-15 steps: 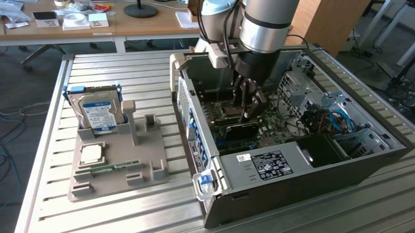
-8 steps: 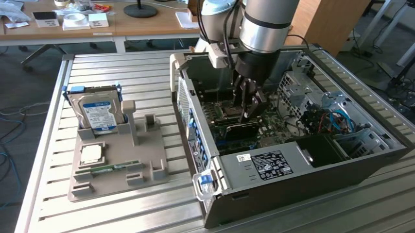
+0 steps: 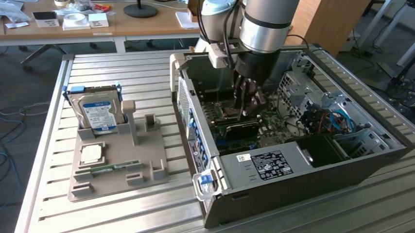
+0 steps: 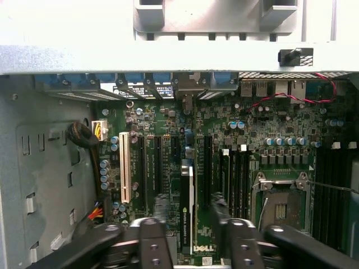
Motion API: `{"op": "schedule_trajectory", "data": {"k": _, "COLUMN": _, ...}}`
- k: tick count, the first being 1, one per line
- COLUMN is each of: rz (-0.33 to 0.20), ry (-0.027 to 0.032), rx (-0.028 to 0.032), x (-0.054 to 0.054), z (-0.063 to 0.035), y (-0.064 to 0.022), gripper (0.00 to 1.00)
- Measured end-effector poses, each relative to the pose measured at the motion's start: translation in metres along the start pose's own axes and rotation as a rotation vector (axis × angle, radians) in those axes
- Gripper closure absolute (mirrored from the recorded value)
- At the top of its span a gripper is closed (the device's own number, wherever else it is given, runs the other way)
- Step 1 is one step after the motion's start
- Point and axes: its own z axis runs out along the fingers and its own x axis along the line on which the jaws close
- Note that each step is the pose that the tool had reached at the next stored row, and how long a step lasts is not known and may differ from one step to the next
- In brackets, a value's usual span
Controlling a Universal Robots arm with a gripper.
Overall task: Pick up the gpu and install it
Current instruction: 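Press down on the gpu until it lock into place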
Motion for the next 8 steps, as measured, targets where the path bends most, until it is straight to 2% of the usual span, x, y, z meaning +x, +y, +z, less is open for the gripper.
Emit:
{"op": "schedule_trajectory", "data": {"k": 3, "rz": 0.000, "ry": 0.0000, "rx": 0.0000, "x": 0.0000, "z": 0.0000, "y": 0.0000, "gripper": 0.68}}
{"op": "schedule_trajectory", "data": {"k": 4, "rz": 0.000, "ry": 0.0000, "rx": 0.0000, "x": 0.0000, "z": 0.0000, "y": 0.0000, "gripper": 0.68}}
{"op": "schedule_trajectory", "data": {"k": 7, "rz": 0.000, "ry": 0.0000, "rx": 0.0000, "x": 0.0000, "z": 0.0000, "y": 0.0000, "gripper": 0.86}}
{"op": "schedule_trajectory", "data": {"k": 8, "rz": 0.000, "ry": 0.0000, "rx": 0.0000, "x": 0.0000, "z": 0.0000, "y": 0.0000, "gripper": 0.86}}
